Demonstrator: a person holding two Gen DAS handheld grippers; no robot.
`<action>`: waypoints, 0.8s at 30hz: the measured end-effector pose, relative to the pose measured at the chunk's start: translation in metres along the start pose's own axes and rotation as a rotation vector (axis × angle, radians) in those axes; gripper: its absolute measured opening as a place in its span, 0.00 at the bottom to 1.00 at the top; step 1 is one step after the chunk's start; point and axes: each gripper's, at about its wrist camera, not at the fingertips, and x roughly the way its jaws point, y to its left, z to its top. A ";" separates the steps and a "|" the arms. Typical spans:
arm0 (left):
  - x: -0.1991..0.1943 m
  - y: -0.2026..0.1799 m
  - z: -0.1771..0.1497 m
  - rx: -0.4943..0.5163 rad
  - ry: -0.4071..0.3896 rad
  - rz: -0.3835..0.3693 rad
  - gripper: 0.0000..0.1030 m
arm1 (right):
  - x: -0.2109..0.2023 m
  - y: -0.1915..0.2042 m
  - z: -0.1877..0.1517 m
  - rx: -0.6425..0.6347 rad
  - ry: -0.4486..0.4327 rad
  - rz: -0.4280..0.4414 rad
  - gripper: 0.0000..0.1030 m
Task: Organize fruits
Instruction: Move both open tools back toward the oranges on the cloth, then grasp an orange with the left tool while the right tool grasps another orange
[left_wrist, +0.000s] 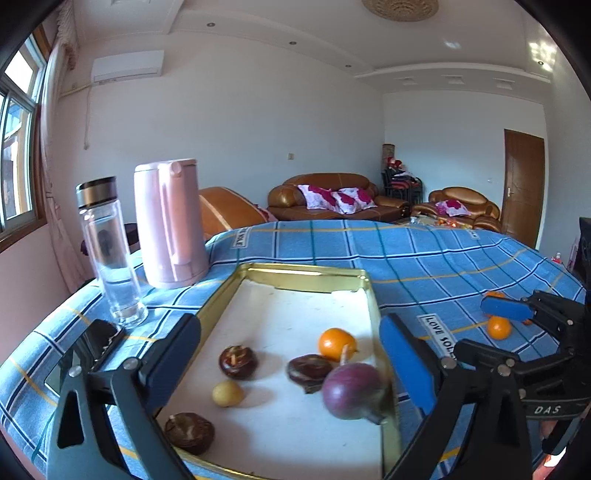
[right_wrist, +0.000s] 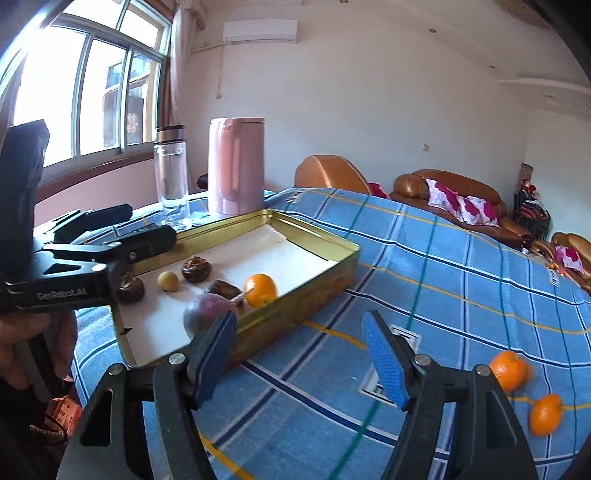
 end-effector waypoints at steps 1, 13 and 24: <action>0.000 -0.009 0.003 0.010 -0.002 -0.019 0.97 | -0.004 -0.010 -0.002 0.018 -0.001 -0.021 0.69; 0.040 -0.125 0.012 0.127 0.090 -0.236 0.98 | -0.041 -0.139 -0.033 0.268 0.070 -0.384 0.69; 0.088 -0.203 0.002 0.197 0.223 -0.366 0.94 | -0.032 -0.184 -0.054 0.389 0.191 -0.384 0.69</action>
